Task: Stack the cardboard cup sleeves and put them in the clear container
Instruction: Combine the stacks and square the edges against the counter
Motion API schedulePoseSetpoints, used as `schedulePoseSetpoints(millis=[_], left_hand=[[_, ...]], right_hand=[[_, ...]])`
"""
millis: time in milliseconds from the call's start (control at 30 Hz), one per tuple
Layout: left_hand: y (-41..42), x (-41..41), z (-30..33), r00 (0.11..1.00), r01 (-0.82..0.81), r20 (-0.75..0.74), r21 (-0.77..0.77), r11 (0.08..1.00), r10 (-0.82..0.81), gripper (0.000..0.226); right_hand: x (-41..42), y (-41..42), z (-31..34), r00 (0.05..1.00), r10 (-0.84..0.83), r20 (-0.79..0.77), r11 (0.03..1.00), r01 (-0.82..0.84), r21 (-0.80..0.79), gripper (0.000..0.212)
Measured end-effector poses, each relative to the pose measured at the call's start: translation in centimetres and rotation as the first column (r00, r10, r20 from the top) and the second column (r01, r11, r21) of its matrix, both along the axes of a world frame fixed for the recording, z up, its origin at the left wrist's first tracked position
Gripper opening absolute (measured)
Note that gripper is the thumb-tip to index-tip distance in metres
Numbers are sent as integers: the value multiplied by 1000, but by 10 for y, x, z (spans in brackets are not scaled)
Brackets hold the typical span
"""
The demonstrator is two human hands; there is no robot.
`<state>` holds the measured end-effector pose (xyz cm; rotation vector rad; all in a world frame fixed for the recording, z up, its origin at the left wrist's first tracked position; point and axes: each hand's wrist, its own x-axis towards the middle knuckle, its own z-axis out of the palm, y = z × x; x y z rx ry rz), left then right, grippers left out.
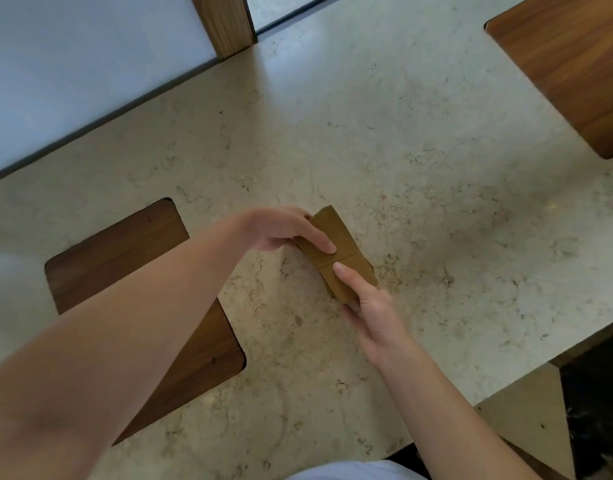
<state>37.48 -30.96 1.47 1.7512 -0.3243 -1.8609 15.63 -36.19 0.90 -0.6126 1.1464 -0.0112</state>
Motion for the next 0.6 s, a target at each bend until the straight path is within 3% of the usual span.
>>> schedulePoseSetpoints(millis=[167,300,433,600], left_hand=[[0,-2,-1,999,-11,52,3,1000,11,58],[8,-8,-6,1000,-19,-7,-47,999,18,56],[25,-11,-7,999,41,-8,-137,990,-43,63],[68,-27,-5,999,-46,18,-178,983,49,76]], right_hand=[[-3,6,-8,1000,-6,-19,998,5,-60,97],[-7,6,-13,1000,26,-4,997,-26,-78,116],[-17,6,-17,981,186,-51,958,-192,-213,118],[-26,5,-18,909,410,-80,813,-404,-418,118]])
